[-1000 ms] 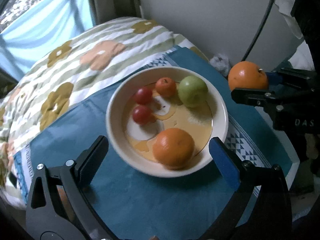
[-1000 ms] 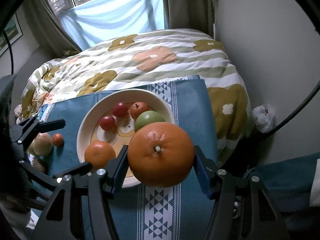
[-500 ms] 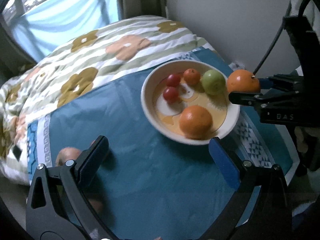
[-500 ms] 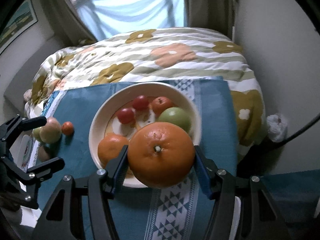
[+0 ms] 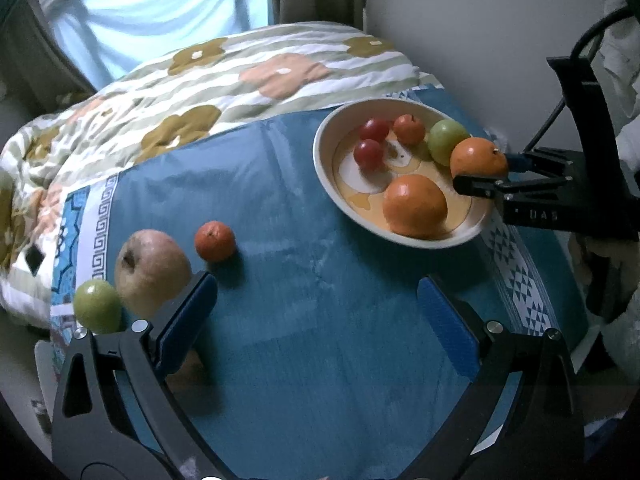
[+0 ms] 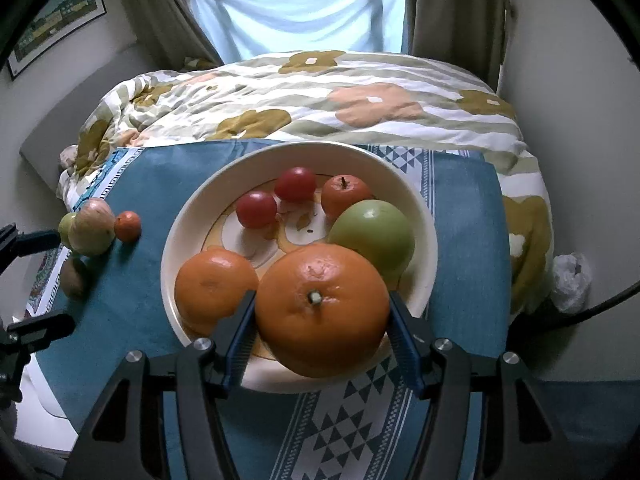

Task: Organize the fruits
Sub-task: 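Lower the held orange onto the duck plate and open the right tool, then lift both tools away from the plate back over the loose fruit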

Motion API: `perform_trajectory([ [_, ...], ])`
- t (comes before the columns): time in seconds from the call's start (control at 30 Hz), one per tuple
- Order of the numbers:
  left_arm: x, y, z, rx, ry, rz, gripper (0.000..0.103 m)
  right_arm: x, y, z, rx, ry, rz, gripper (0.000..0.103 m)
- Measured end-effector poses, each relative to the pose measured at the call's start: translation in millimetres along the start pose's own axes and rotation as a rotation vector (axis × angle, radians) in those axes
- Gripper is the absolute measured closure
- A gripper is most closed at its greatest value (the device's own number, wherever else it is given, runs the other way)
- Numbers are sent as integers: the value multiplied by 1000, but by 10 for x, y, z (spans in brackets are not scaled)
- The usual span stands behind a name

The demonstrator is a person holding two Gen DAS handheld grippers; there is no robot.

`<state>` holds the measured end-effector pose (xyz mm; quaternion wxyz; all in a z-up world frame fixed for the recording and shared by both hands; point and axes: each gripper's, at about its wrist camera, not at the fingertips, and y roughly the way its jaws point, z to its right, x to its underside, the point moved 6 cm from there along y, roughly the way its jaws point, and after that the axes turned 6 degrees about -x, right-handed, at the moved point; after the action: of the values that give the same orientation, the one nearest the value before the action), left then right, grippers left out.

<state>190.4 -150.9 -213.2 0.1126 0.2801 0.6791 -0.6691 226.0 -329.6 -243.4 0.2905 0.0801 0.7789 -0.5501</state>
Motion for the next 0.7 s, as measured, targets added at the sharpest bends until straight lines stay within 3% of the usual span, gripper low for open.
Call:
perform_trajectory([
  [0.07,21,-12,5,-6,-7,-3,0,15,-14,14,-19,16,5,45],
  [0.13,44,-36,6,-14,-15,-3,0,30,-60,21,-34,21,27,34],
  [0.17,59,-51,3,-17,-21,-3,0,29,-106,27,-34,22,50,15],
  [0.2,72,-65,-2,-19,-26,-2,0,25,-155,35,-34,22,73,2],
  [0.7,182,-568,-54,-90,-94,74,0,14,-682,-33,-29,2,140,1],
])
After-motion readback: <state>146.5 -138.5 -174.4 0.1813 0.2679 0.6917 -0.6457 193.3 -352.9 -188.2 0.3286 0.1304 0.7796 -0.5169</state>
